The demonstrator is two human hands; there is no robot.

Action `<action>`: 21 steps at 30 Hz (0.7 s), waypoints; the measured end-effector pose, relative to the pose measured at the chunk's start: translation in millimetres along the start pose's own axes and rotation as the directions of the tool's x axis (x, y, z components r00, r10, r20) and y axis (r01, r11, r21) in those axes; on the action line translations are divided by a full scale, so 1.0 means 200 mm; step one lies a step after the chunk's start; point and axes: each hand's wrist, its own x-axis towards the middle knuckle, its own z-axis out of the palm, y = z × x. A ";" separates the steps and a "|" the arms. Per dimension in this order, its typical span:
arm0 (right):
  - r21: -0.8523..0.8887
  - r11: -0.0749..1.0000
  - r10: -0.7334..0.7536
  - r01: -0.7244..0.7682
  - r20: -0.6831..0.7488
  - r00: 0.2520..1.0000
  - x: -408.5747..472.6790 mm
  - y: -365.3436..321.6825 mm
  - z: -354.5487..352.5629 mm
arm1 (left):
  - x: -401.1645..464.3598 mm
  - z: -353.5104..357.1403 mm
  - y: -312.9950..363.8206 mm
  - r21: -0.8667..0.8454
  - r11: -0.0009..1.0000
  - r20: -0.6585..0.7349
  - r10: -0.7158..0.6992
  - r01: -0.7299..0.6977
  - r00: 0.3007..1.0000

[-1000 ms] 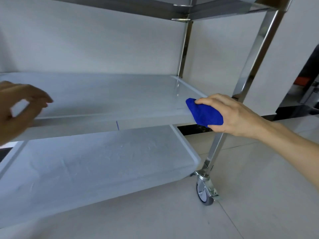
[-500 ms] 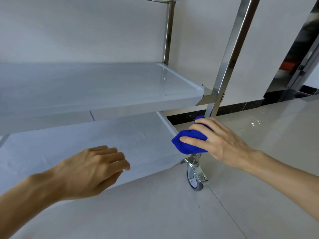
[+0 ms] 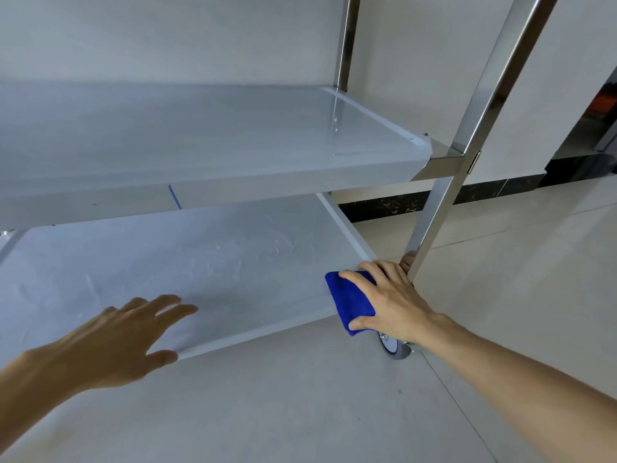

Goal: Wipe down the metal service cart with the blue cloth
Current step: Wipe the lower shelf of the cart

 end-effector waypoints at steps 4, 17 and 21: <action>-0.130 0.991 -0.048 0.036 -0.091 0.995 0.05 -0.13 0.03 | 0.02 0.04 -0.03 -0.060 0.998 0.044 -0.008 0.011 0.999; -0.028 0.953 -0.302 0.301 -0.032 0.953 0.13 -0.18 -0.01 | 0.04 0.05 -0.04 -0.101 0.995 -0.034 -0.025 0.021 0.999; 0.012 0.994 -0.111 0.111 0.076 0.991 0.08 0.05 -0.04 | 0.04 0.04 -0.02 -0.054 0.998 -0.038 -0.029 0.027 0.999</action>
